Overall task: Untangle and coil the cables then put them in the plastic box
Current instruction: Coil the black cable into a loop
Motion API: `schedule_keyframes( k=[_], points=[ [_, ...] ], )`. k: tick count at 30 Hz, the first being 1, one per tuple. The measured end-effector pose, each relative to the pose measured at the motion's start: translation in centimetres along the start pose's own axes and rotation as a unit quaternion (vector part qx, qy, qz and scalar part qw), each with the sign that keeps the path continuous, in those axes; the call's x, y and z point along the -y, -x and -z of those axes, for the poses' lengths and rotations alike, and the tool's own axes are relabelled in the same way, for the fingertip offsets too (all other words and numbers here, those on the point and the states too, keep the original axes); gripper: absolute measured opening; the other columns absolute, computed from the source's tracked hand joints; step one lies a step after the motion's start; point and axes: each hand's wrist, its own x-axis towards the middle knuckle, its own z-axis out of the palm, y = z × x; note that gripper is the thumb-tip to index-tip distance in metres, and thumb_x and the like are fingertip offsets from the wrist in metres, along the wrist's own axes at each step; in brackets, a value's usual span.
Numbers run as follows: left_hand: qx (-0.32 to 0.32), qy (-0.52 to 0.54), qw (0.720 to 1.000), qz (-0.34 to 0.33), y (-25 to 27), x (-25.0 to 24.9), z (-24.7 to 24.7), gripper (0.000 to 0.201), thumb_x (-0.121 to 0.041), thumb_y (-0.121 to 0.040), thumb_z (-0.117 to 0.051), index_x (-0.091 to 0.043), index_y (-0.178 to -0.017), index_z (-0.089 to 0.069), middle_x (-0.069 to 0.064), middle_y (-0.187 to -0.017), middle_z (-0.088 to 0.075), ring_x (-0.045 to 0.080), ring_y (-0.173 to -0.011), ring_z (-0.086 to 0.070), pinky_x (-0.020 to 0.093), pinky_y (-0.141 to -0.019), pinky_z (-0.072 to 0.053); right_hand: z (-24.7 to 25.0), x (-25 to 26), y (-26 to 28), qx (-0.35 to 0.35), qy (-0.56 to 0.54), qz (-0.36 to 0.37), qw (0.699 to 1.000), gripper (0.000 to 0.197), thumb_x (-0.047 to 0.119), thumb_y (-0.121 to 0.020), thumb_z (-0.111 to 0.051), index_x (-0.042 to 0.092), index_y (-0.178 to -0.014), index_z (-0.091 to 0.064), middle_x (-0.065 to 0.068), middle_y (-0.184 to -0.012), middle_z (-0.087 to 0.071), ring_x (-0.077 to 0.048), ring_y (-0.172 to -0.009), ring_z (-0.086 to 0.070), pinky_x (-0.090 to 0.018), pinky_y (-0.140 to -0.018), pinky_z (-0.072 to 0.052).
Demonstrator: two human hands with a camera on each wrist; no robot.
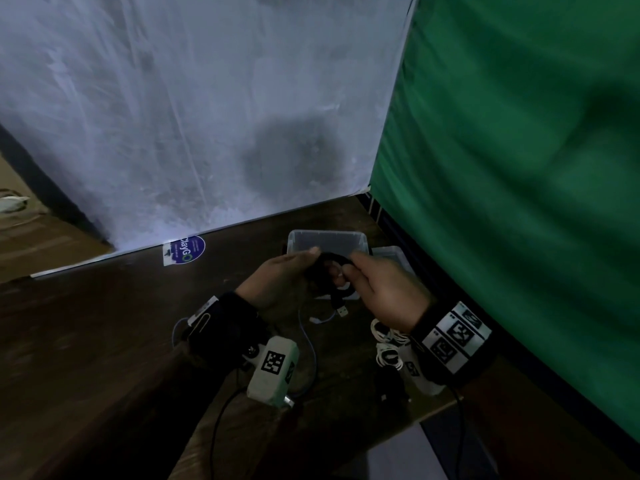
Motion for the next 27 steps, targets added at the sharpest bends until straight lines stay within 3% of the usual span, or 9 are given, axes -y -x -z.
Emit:
schedule_keyframes(
  k=[4,7,9,13,16,18,21,24,27],
  points=[
    [-0.094,-0.136,0.986,0.015,-0.4,-0.6,-0.4,0.036,-0.009,-0.095,-0.051,-0.007,-0.131,-0.049,0.021,-0.109,-0.062,0.033,-0.089,-0.064,0.042,-0.077,-0.057,0.2,0.2,0.4,0.063,0.039,-0.011,0.997,0.020,0.028,-0.104,-0.040,0.019,-0.098,-0.057,0.002,-0.085,-0.061,-0.012,-0.073,-0.055,-0.019,-0.058,-0.032],
    [-0.047,-0.468,0.883,-0.005,-0.4,-0.5,-0.7,0.035,-0.027,-0.095,-0.055,-0.014,-0.128,-0.054,0.010,-0.114,-0.065,0.024,-0.101,-0.065,0.044,-0.095,-0.051,-0.1,0.4,0.3,0.101,0.076,-0.004,0.992,0.024,0.028,-0.105,-0.037,0.018,-0.112,-0.058,0.003,-0.090,-0.058,-0.009,-0.074,-0.051,-0.011,-0.055,-0.026],
    [-0.011,-0.545,0.838,-0.004,-0.3,-0.1,-1.3,0.033,-0.023,-0.098,-0.051,-0.014,-0.130,-0.051,0.010,-0.113,-0.066,0.024,-0.101,-0.066,0.044,-0.093,-0.052,-0.3,0.5,0.2,0.122,0.086,0.007,0.989,0.027,0.028,-0.105,-0.037,0.017,-0.117,-0.058,0.005,-0.090,-0.055,-0.007,-0.074,-0.050,-0.009,-0.055,-0.024],
    [-0.006,-0.509,0.860,-0.041,-0.1,0.8,-1.4,0.029,-0.021,-0.100,-0.043,-0.012,-0.126,-0.054,0.012,-0.113,-0.065,0.026,-0.102,-0.065,0.046,-0.090,-0.054,-0.6,0.3,0.4,0.102,0.064,0.010,0.993,0.029,0.032,-0.106,-0.035,0.018,-0.110,-0.060,0.007,-0.085,-0.056,0.001,-0.065,-0.048,-0.013,-0.057,-0.029],
    [-0.062,-0.478,0.873,-0.075,-0.4,1.1,-0.7,0.023,-0.018,-0.101,-0.042,-0.011,-0.117,-0.056,0.023,-0.104,-0.060,0.038,-0.088,-0.060,0.052,-0.081,-0.053,-1.0,-0.4,0.5,0.062,0.003,0.007,0.998,0.035,0.036,-0.104,-0.032,0.020,-0.118,-0.060,0.001,-0.100,-0.066,-0.012,-0.086,-0.062,-0.030,-0.071,-0.047],
    [-0.105,-0.471,0.869,-0.111,-0.5,1.0,-0.5,0.018,-0.011,-0.101,-0.041,-0.010,-0.111,-0.056,0.017,-0.094,-0.057,0.025,-0.079,-0.053,0.044,-0.074,-0.048,-0.9,-1.1,0.5,0.064,-0.002,-0.014,0.998,0.033,0.028,-0.105,-0.033,0.017,-0.124,-0.057,-0.004,-0.108,-0.067,-0.018,-0.096,-0.063,-0.033,-0.081,-0.049],
    [-0.133,-0.446,0.873,-0.147,-0.6,0.7,-0.2,0.014,-0.009,-0.101,-0.042,-0.008,-0.104,-0.055,0.016,-0.092,-0.055,0.021,-0.073,-0.048,0.037,-0.068,-0.043,-0.6,-1.9,0.7,0.081,0.040,-0.032,0.995,0.032,0.023,-0.103,-0.033,0.013,-0.119,-0.060,-0.006,-0.108,-0.063,-0.019,-0.096,-0.057,-0.030,-0.077,-0.039],
    [-0.132,-0.433,0.878,-0.156,-0.6,1.0,-0.2,0.013,-0.009,-0.101,-0.042,-0.005,-0.103,-0.053,0.026,-0.091,-0.054,0.023,-0.071,-0.046,0.037,-0.064,-0.042,-0.6,-2.7,0.6,0.060,0.097,-0.014,0.993,0.023,0.024,-0.100,-0.046,0.019,-0.106,-0.068,0.007,-0.098,-0.054,-0.013,-0.095,-0.050,-0.028,-0.077,-0.034],
    [-0.129,-0.396,0.895,-0.157,-0.5,1.2,-0.4,0.015,-0.007,-0.101,-0.039,0.000,-0.107,-0.050,0.024,-0.087,-0.048,0.023,-0.068,-0.042,0.034,-0.060,-0.040,-0.6,-3.4,0.5,0.045,-0.050,-0.082,0.994,0.016,0.017,-0.096,-0.058,0.027,-0.096,-0.071,0.018,-0.087,-0.059,-0.005,-0.085,-0.059,-0.023,-0.075,-0.041]
  ],
)
